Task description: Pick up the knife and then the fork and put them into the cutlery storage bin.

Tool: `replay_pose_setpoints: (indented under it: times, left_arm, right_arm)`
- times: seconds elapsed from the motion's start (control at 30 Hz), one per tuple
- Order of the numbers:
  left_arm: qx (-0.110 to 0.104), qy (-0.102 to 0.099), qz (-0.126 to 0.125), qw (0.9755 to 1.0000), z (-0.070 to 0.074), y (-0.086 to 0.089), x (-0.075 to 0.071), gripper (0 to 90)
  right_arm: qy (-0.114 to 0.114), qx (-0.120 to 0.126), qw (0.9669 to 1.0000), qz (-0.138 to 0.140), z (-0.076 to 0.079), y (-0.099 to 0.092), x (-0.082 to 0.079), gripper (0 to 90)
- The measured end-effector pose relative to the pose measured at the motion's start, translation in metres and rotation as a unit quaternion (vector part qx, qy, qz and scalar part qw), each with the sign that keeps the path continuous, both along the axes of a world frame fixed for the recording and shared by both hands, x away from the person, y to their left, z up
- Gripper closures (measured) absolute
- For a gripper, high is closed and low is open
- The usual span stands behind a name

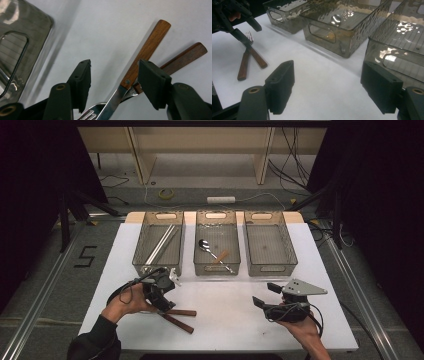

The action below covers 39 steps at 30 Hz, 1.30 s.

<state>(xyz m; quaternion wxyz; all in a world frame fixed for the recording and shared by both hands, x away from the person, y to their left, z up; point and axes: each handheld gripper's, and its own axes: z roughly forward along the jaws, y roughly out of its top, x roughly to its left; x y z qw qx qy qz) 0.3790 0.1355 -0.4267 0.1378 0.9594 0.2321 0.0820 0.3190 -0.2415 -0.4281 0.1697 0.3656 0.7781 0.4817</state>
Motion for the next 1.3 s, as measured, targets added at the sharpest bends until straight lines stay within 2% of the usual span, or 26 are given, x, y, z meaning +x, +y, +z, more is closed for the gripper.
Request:
replay_pose_setpoints:
  times: [0.3,0.5,0.67,0.93,1.07,1.1,1.2,1.3]
  left_arm:
    - [0.014,0.021,-0.027,0.9993,-0.01,-0.009,-0.004,52.3]
    - [0.03,0.022,-0.05,0.9981,-0.018,-0.012,-0.006,54.2]
    - [0.026,0.025,-0.058,0.9977,-0.022,-0.016,-0.007,56.7]
    - [0.04,0.033,-0.08,0.9955,-0.027,-0.02,-0.006,61.5]
    - [0.045,0.035,-0.083,0.9949,-0.028,-0.02,-0.005,63.0]
    - [0.043,0.033,-0.079,0.9954,-0.029,-0.021,-0.005,63.3]
    - [0.055,0.036,-0.078,0.9948,-0.034,-0.02,-0.002,64.6]
    - [0.047,0.041,-0.074,0.9953,-0.034,-0.018,-0.001,64.5]
  right_arm:
    - [-0.004,-0.001,1.0,-0.002,0.0,0.0,-0.001,28.2]
    - [-0.001,-0.002,1.0,-0.001,0.0,0.0,-0.001,28.2]
    - [-0.001,-0.003,1.0,-0.001,0.0,0.001,-0.001,28.2]
    - [-0.002,-0.003,1.0,-0.001,0.0,0.001,-0.001,28.2]
    - [-0.002,-0.003,1.0,-0.002,0.0,0.001,-0.001,28.3]
    - [-0.001,-0.004,1.0,-0.003,0.0,0.001,-0.001,28.3]
    - [0.0,-0.004,1.0,-0.003,-0.001,0.001,-0.001,28.3]
    - [-0.001,-0.004,1.0,-0.003,-0.001,0.001,0.0,28.3]
